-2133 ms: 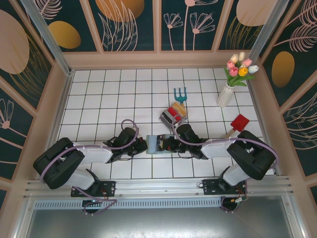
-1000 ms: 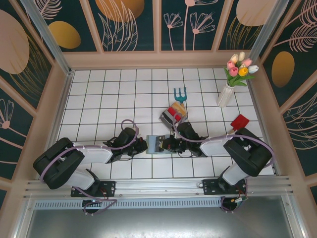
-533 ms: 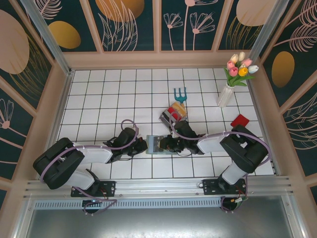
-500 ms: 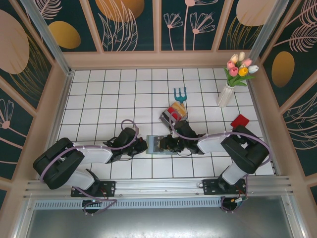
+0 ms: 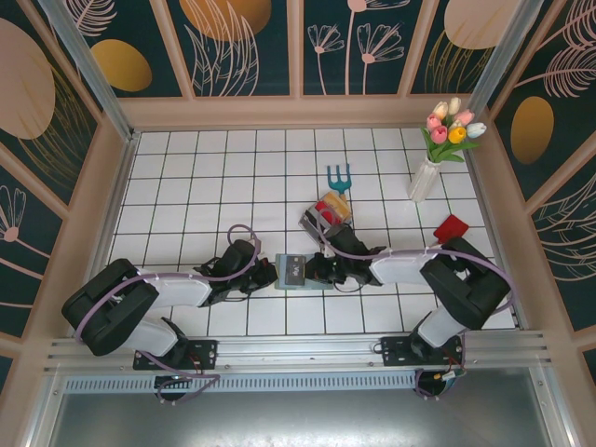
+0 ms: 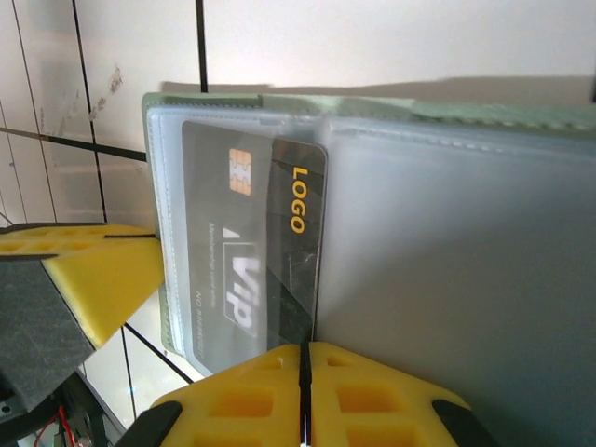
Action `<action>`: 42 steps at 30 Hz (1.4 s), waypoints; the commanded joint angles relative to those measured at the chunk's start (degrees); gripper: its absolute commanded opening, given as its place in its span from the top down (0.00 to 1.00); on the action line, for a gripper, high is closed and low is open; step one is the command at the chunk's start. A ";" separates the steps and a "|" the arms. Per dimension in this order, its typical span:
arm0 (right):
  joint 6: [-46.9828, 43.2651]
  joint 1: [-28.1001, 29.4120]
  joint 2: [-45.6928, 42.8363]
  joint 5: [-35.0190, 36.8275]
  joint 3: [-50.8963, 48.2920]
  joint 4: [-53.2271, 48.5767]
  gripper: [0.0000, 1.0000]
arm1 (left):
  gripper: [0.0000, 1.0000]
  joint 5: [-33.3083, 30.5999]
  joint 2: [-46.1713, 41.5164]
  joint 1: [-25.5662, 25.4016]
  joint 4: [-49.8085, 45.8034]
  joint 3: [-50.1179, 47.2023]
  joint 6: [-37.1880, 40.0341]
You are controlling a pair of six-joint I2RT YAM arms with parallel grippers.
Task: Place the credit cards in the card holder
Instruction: Insert the credit card into the card slot.
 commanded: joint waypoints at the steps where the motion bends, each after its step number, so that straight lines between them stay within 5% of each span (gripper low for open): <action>1: -2.22 0.56 2.92 -2.80 3.38 1.55 0.90 | 1.00 0.16 0.25 -0.04 0.51 -0.54 -0.03; 8: -3.93 1.39 5.94 -3.26 6.99 0.49 0.90 | 1.00 0.08 0.54 -0.08 0.56 -0.26 0.11; 17: -4.90 0.65 -3.29 8.11 5.59 -10.65 0.83 | 1.00 -1.51 -0.78 -0.11 -1.15 -0.85 0.36; 35: -5.03 2.63 6.82 0.96 10.31 -3.43 0.90 | 1.00 0.15 1.32 -0.10 0.44 -0.23 0.80; 42: -8.19 2.36 1.47 7.45 12.20 -12.85 0.85 | 1.00 -1.34 0.24 -0.06 -1.13 -0.23 0.76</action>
